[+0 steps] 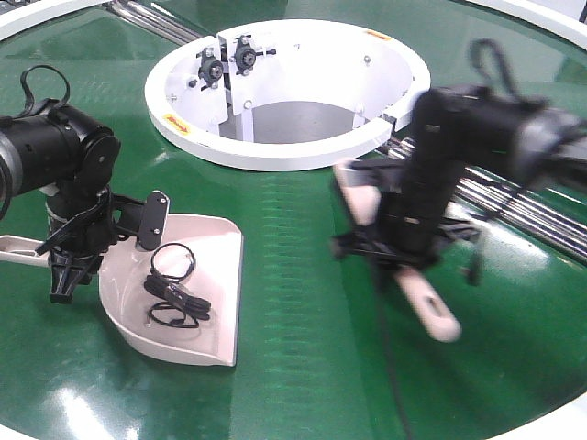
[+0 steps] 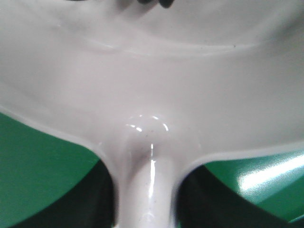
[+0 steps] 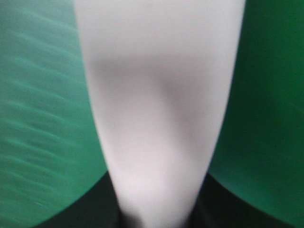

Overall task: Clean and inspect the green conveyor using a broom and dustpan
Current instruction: 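Carry the brush back and lower it onto the belt with the right gripper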

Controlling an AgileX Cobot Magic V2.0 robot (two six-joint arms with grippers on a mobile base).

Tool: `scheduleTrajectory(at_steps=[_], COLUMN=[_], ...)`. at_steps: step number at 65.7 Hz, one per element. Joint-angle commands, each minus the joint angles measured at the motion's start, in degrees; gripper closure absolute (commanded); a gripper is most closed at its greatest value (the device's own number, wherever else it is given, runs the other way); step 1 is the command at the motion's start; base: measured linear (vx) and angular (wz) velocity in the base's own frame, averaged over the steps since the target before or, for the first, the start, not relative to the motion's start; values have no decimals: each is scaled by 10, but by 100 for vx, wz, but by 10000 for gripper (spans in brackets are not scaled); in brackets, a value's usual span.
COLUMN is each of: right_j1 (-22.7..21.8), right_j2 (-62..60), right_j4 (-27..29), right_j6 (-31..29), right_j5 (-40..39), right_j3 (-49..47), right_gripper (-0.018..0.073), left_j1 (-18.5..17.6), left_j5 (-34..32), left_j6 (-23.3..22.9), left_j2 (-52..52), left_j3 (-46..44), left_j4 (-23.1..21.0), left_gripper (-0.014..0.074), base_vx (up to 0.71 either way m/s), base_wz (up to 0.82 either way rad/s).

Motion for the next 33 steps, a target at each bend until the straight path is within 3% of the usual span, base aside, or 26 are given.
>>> scheduleTrajectory(at_steps=[1, 16, 33], right_j1=[-42, -96, -103], right_j2=[-62, -86, -80], right_j4=[3, 1, -14], right_j6=[-29, -68, -68], right_j5=[-30, -49, -94], right_j3=[48, 145, 185], right_gripper=[561, 561, 561], left_j1=[-4, -4, -4], left_j5=[8, 8, 8], left_j6=[1, 1, 1], left_j2=[-28, -28, -28], left_j3=[-16, -16, -16], left_j4=[3, 3, 3], left_gripper=[603, 603, 603], base_vx=[0, 0, 0], base_wz=[0, 0, 0])
